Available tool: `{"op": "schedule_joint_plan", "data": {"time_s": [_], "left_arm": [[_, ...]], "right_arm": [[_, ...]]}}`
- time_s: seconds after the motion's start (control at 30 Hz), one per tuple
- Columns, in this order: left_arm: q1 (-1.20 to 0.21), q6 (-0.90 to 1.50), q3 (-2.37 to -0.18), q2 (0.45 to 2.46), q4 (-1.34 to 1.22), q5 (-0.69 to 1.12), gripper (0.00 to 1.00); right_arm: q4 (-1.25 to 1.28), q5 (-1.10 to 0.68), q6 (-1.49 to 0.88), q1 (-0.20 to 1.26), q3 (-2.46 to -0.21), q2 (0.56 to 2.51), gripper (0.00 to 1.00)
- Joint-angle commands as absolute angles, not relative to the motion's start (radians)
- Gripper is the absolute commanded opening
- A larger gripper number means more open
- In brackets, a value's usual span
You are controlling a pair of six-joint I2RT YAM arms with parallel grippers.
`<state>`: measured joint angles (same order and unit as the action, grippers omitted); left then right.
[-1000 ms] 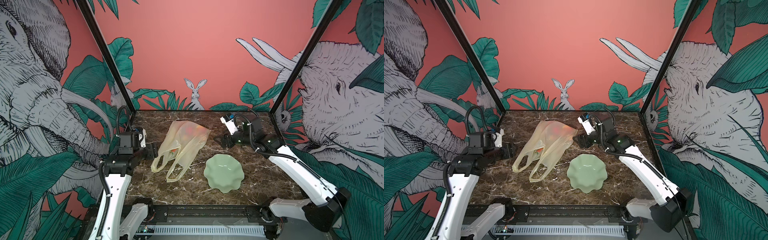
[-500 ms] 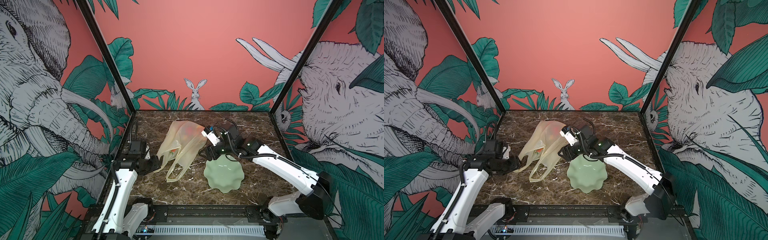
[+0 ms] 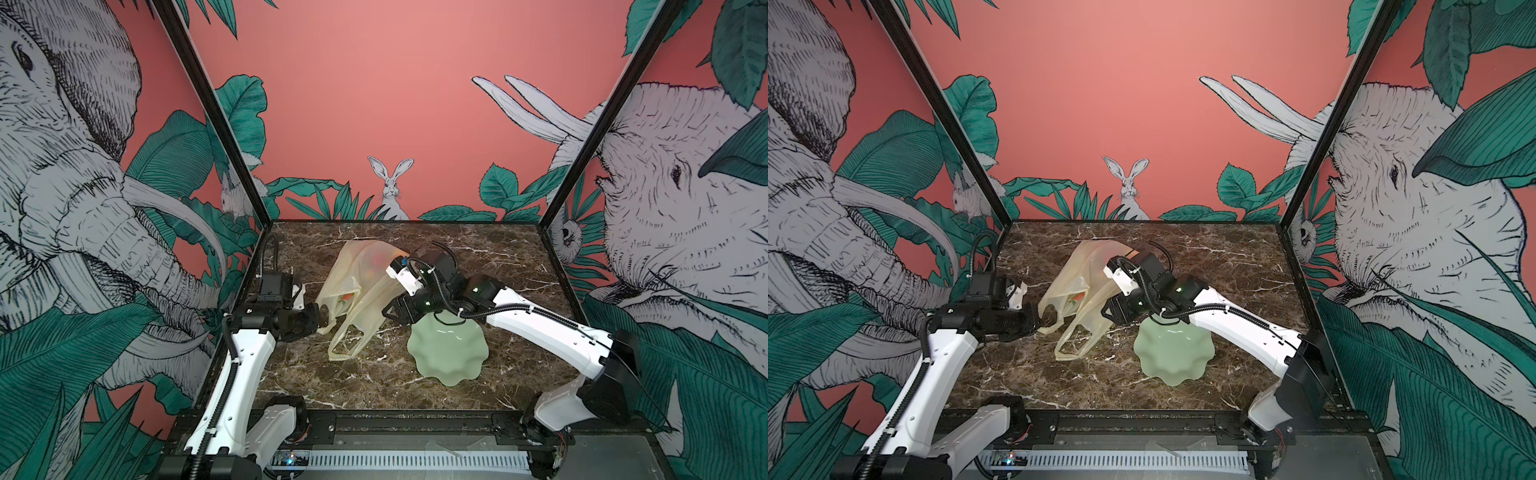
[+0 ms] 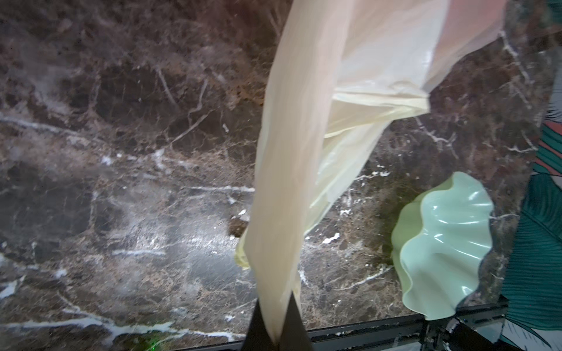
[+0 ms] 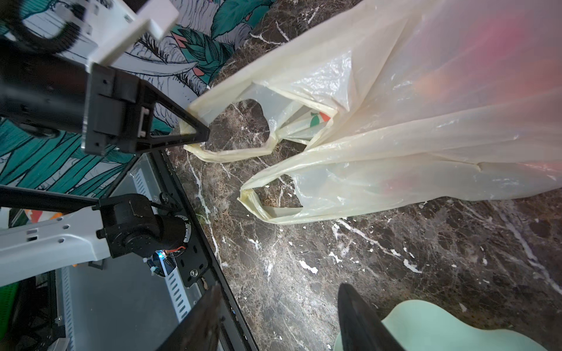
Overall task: Take fruits out of the plastic bag
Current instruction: Adjust the plastic bag at the center of the board.
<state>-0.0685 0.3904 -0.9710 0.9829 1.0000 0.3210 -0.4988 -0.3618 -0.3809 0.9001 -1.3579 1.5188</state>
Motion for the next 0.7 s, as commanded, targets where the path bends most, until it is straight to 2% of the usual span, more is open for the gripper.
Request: {"op": "schedule_joint_plan", "data": {"time_s": [0.0,0.27,0.5,0.67], "left_arm": [[-0.112,0.389,-1.091,1.016,0.941,0.382,0.00],[-0.247,0.457,-1.375,1.196,0.839,0.431,0.00],[-0.272,0.489,-1.448,1.254,0.781,0.484,0.00],[-0.281,0.510,-1.447,1.258,0.750,0.502,0.00]], "right_arm": [[-0.477,-0.314,-0.460,0.903,-1.415,1.539,0.60],[-0.538,-0.189,-0.474,0.902,-1.514,1.553,0.66],[-0.547,-0.112,-0.485,0.903,-1.510,1.486,0.72],[-0.560,-0.091,-0.509,0.921,-1.498,1.461,0.71]]}}
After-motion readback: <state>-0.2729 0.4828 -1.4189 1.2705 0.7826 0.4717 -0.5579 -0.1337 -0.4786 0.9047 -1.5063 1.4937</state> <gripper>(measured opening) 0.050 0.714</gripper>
